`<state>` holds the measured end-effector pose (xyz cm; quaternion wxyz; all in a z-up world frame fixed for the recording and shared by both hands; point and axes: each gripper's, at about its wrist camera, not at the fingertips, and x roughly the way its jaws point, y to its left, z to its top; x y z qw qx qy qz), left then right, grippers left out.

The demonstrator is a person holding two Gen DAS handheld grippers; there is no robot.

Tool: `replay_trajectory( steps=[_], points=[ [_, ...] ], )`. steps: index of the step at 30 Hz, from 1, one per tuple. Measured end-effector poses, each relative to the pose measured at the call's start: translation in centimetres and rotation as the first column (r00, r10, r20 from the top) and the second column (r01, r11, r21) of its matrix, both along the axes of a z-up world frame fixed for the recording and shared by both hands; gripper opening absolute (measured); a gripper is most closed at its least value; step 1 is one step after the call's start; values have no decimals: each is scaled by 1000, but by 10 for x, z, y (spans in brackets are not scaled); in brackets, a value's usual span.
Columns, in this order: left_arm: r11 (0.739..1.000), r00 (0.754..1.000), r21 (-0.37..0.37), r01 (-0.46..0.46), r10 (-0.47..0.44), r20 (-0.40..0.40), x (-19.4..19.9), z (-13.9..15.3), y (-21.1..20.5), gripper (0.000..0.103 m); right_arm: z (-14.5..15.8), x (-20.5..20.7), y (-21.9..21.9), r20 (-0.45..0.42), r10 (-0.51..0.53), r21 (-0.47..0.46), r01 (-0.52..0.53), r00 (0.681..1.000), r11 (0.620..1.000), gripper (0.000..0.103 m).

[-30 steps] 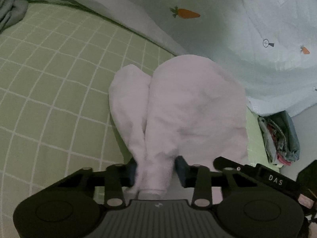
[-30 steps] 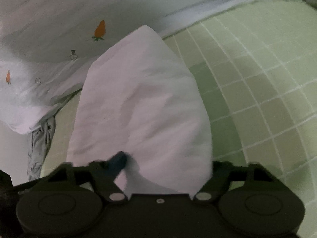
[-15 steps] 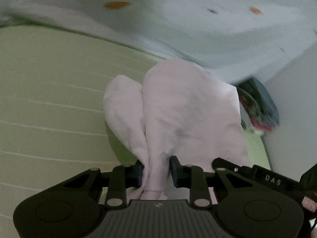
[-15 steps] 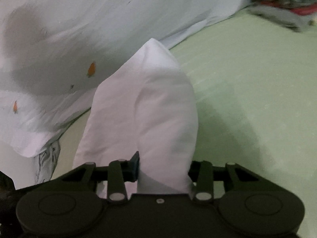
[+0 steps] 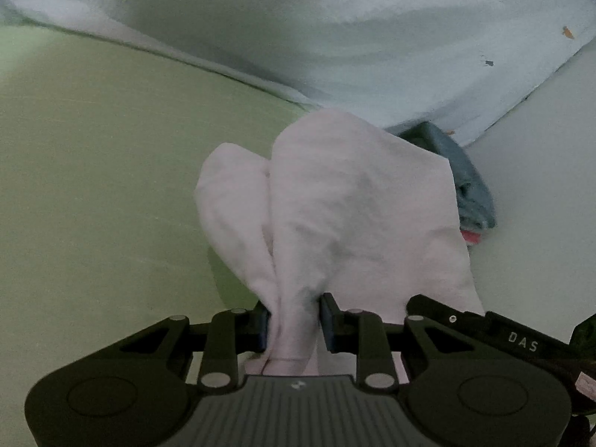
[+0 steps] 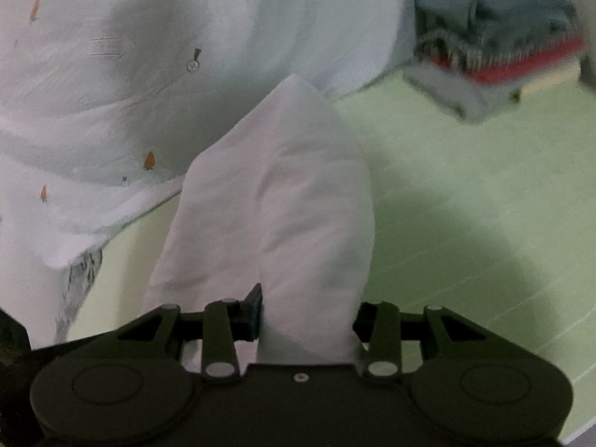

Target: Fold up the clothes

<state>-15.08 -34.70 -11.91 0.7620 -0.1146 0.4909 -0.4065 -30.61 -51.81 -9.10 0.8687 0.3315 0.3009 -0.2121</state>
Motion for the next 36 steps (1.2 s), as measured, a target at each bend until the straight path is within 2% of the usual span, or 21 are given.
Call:
replay_trajectory(
  steps=[5, 10, 16, 21, 29, 33, 36],
  points=[
    [1000, 1000, -18, 3, -3, -10, -37, 12, -59, 28, 18, -44, -64, 16, 4, -17, -4, 1000, 1000, 41],
    [996, 995, -24, 80, -79, 57, -54, 31, -112, 28, 33, -75, -115, 45, -14, -31, 15, 999, 999, 41],
    [984, 981, -54, 167, -161, 106, -53, 52, -187, 28, 55, -104, -178, 82, -59, -71, 65, 995, 995, 41],
    [970, 971, -113, 213, -197, 139, -44, 70, -248, 28, 79, -114, -237, 126, -73, -122, 89, 989, 989, 41],
    [936, 956, -226, 270, -233, 177, -3, 100, -357, 28, 123, -101, -335, 189, -52, -267, 102, 981, 958, 41],
    [923, 946, -254, 288, -234, 223, 31, 114, -407, 28, 140, -74, -393, 222, -27, -345, 104, 975, 933, 41],
    [923, 944, -259, 285, -224, 242, 56, 112, -457, 29, 137, -45, -436, 226, -23, -398, 114, 974, 910, 45]
  ],
)
